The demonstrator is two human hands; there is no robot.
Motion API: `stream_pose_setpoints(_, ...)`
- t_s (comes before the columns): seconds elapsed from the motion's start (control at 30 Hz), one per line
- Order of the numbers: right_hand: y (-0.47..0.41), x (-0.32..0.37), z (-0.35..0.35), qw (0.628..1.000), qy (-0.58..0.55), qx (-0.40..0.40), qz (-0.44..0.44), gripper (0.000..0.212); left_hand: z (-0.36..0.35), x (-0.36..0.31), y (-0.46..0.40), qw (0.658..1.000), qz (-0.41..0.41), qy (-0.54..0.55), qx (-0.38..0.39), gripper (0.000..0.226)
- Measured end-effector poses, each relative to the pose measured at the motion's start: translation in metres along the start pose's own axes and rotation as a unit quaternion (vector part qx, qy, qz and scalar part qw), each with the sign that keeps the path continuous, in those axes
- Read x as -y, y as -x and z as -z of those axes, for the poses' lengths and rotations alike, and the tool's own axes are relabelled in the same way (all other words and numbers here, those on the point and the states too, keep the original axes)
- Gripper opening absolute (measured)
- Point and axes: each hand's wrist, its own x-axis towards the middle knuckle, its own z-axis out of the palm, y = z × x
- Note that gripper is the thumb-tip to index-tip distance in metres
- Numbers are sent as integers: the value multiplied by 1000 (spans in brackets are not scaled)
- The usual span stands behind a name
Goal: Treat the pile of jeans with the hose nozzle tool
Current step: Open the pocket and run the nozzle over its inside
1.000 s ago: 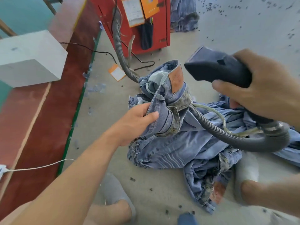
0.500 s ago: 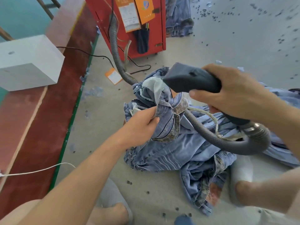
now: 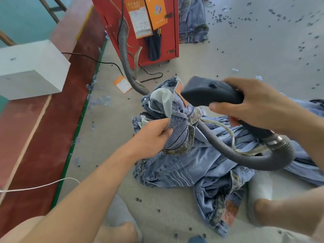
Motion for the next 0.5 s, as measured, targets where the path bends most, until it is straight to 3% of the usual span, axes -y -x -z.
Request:
stream_pose_setpoints(0.2, 4, 3, -16, 986, 37, 159, 24, 17, -8, 1, 1, 999, -41, -9, -6, 23)
stream_pose_setpoints(0.37, -6, 0, -10, 999, -42, 14, -8, 13, -8, 7, -4, 991, -56, 120, -21, 32)
stream_pose_setpoints(0.5, -6, -12, 5, 999, -20, 22, -30, 13, -5, 11, 0, 948, 17, 317, -16, 41)
